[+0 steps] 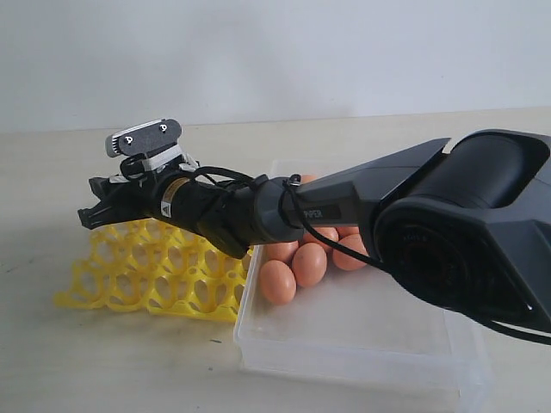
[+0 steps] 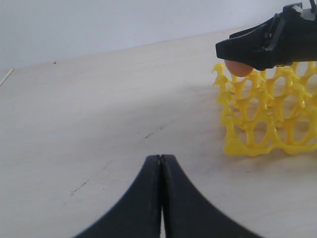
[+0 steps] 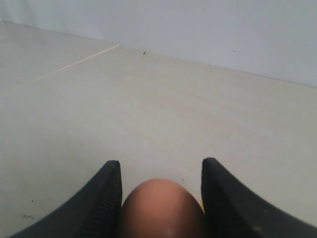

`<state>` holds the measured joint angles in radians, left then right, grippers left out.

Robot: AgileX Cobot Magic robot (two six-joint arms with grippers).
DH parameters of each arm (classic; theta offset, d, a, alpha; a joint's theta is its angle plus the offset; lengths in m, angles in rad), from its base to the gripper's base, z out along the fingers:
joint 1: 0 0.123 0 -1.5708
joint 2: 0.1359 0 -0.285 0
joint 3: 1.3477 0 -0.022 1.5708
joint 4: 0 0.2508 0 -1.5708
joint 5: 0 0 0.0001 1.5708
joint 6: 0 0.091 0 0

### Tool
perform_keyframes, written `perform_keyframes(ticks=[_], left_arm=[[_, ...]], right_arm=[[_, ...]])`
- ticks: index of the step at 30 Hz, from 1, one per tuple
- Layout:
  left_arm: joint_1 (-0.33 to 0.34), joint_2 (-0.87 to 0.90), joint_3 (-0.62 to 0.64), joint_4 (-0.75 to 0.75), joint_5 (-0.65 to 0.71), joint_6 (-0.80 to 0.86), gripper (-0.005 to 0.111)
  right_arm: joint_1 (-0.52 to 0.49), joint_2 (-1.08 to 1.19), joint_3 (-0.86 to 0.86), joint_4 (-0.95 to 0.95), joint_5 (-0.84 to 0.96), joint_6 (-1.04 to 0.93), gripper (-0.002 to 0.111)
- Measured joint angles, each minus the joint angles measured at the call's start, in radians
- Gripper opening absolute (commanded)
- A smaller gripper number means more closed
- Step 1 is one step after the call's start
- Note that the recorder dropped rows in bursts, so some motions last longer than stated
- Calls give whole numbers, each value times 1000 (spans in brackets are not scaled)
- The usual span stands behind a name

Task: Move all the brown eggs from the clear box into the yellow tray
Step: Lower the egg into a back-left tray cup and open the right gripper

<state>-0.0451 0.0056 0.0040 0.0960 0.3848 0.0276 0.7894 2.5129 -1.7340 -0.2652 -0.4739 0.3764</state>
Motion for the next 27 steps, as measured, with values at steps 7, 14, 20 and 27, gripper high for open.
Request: perform_keyframes(ticks=[7, 14, 20, 27], left_arm=[[0, 0, 0, 0, 0, 0, 0], [0, 0, 0, 0, 0, 0, 0], [0, 0, 0, 0, 0, 0, 0], [0, 0, 0, 0, 0, 0, 0]], right_arm=[[0, 0, 0, 0, -4, 0, 57], [0, 0, 0, 0, -4, 0, 57], [0, 0, 0, 0, 7, 0, 57], [0, -10, -4, 0, 54, 19, 57]])
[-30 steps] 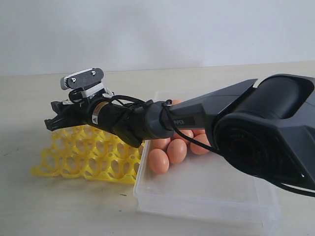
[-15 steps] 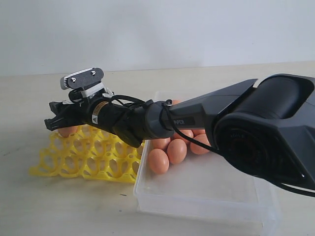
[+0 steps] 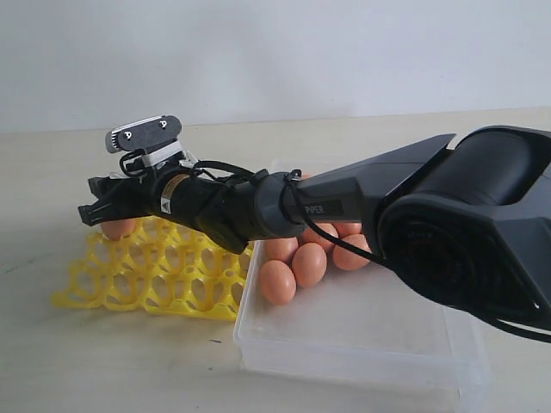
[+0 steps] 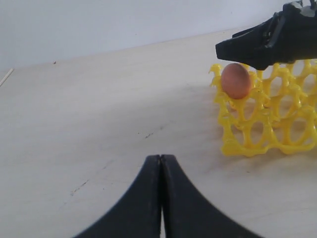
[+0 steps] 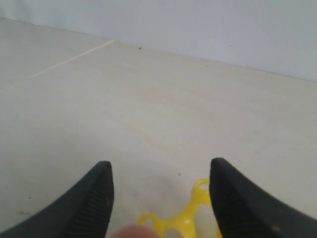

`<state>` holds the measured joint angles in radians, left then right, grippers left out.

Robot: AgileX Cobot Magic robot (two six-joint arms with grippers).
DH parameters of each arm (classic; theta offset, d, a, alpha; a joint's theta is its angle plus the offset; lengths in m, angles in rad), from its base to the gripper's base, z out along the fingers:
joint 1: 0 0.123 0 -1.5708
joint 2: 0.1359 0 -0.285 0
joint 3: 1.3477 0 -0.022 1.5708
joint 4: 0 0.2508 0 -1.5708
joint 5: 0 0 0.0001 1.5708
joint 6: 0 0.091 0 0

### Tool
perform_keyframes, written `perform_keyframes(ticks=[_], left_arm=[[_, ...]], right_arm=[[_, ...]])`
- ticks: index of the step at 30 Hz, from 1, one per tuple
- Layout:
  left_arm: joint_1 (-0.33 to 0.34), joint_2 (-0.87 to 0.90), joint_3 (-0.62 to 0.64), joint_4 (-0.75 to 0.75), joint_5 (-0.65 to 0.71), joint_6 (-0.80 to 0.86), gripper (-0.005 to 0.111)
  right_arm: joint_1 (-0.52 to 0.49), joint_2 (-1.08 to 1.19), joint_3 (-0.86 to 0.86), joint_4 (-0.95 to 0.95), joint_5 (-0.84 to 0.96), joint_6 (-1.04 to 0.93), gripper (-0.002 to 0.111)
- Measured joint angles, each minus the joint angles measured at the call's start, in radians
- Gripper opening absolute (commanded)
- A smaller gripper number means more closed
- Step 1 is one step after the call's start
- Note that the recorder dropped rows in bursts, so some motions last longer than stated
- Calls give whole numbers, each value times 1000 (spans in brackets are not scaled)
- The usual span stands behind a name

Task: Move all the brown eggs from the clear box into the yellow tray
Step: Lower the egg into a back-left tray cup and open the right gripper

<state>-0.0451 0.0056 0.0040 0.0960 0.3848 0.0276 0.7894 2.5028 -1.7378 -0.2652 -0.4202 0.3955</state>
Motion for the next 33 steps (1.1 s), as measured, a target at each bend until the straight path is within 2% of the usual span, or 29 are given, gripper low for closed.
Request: perform_keyframes(ticks=[2, 9, 11, 12, 15, 33], left_arm=[[0, 0, 0, 0, 0, 0, 0], [0, 0, 0, 0, 0, 0, 0], [0, 0, 0, 0, 0, 0, 0], [0, 0, 0, 0, 0, 0, 0], [0, 0, 0, 0, 0, 0, 0], [0, 0, 0, 0, 0, 0, 0]], right_arm=[[0, 0, 0, -15, 37, 25, 57], [0, 0, 0, -247, 57, 260, 56], [0, 0, 0, -268, 59, 278, 53], [0, 0, 0, -280, 65, 280, 45], [0, 0, -2, -293, 91, 284, 0], [0, -67, -5, -309, 144, 310, 0]])
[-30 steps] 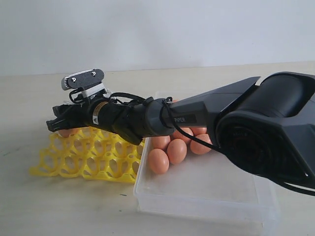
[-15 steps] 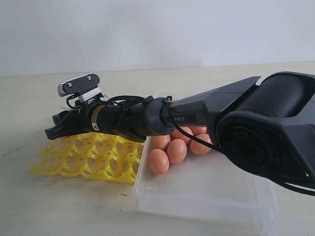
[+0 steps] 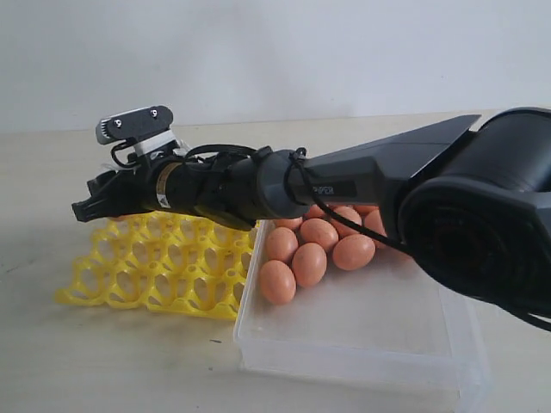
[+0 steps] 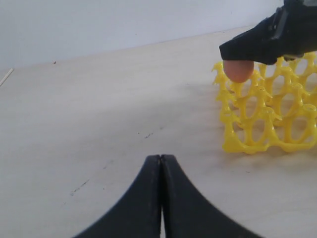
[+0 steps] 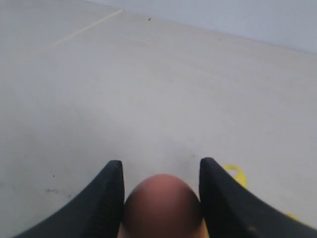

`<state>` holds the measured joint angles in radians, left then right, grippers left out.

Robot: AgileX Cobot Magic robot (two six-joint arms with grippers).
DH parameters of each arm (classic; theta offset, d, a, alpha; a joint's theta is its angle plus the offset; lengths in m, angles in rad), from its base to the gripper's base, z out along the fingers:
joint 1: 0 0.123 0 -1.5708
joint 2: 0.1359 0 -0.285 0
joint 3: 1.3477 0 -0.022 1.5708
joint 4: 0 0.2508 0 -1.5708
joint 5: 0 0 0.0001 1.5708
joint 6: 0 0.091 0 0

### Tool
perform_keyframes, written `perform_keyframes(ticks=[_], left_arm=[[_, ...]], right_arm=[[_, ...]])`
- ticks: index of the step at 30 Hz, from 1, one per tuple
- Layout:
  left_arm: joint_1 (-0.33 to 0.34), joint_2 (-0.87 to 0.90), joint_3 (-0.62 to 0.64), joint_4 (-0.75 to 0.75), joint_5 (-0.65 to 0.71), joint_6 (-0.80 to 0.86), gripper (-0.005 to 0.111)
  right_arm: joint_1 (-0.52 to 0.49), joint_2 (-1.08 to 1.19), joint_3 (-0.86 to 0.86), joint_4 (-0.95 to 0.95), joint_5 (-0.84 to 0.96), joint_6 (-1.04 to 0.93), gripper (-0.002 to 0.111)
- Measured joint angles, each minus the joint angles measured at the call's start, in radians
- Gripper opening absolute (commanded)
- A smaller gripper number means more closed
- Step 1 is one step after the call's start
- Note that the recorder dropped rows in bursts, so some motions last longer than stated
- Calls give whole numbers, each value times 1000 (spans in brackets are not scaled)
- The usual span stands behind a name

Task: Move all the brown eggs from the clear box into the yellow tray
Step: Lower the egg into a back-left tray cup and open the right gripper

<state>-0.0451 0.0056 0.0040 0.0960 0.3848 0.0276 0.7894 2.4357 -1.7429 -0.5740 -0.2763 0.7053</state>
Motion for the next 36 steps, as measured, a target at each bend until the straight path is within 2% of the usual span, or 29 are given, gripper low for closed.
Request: perform_keyframes(ticks=[22, 36], left_arm=[[0, 0, 0, 0, 0, 0, 0], [0, 0, 0, 0, 0, 0, 0]], right_arm=[[-42, 0, 0, 21, -26, -120, 0], [-54, 68, -80, 44, -45, -134, 0]])
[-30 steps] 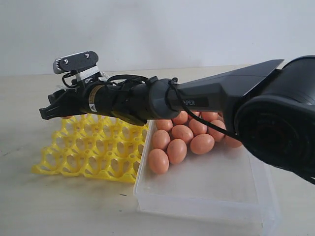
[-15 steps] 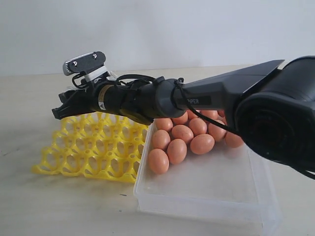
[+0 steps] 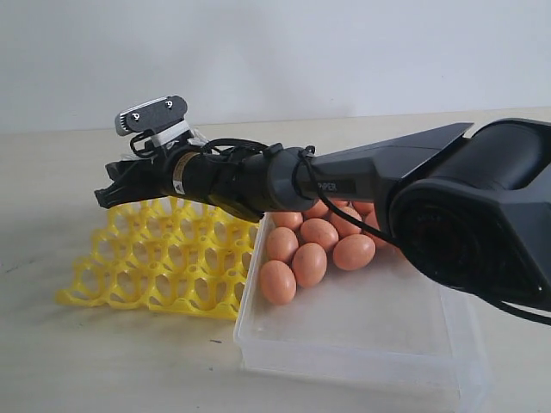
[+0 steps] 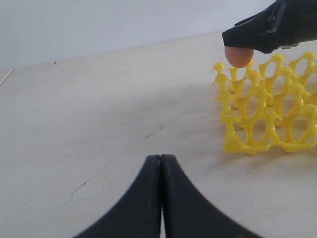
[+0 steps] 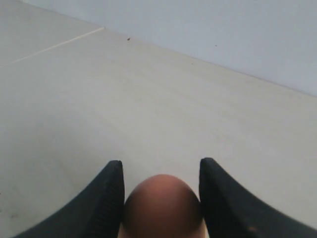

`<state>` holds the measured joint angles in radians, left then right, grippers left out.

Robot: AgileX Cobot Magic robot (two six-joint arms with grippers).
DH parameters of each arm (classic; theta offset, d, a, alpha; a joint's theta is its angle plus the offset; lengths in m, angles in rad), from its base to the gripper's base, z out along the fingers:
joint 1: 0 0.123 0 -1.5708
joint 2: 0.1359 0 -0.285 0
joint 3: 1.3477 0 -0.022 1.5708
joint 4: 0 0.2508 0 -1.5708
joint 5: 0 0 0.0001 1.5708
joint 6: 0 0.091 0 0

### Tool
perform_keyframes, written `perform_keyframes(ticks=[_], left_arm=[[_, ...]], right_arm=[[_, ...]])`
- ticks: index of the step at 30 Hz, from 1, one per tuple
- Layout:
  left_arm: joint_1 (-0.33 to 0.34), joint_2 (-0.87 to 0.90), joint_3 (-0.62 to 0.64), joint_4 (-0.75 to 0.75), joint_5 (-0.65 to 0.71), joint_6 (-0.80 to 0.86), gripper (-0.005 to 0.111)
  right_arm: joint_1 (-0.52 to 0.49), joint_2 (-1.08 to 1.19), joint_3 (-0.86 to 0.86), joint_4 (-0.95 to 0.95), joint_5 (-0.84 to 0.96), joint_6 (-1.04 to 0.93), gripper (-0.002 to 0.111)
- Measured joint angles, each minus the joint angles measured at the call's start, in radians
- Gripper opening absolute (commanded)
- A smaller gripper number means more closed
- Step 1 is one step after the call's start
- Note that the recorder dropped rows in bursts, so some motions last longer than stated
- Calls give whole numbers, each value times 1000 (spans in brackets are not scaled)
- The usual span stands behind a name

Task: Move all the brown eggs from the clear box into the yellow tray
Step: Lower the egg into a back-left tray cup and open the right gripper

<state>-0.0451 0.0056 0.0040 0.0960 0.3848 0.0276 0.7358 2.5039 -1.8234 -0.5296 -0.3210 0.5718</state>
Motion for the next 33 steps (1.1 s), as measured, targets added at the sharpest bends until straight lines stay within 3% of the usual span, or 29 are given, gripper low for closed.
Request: perform_keyframes(ticks=[15, 19, 25, 33], left_arm=[[0, 0, 0, 0, 0, 0, 0], [0, 0, 0, 0, 0, 0, 0], [0, 0, 0, 0, 0, 0, 0], [0, 0, 0, 0, 0, 0, 0]], right_arm=[[0, 12, -2, 1, -23, 0, 2], [0, 12, -2, 1, -28, 0, 17], [0, 12, -2, 1, -53, 4, 48], [0, 12, -2, 1, -60, 6, 52]])
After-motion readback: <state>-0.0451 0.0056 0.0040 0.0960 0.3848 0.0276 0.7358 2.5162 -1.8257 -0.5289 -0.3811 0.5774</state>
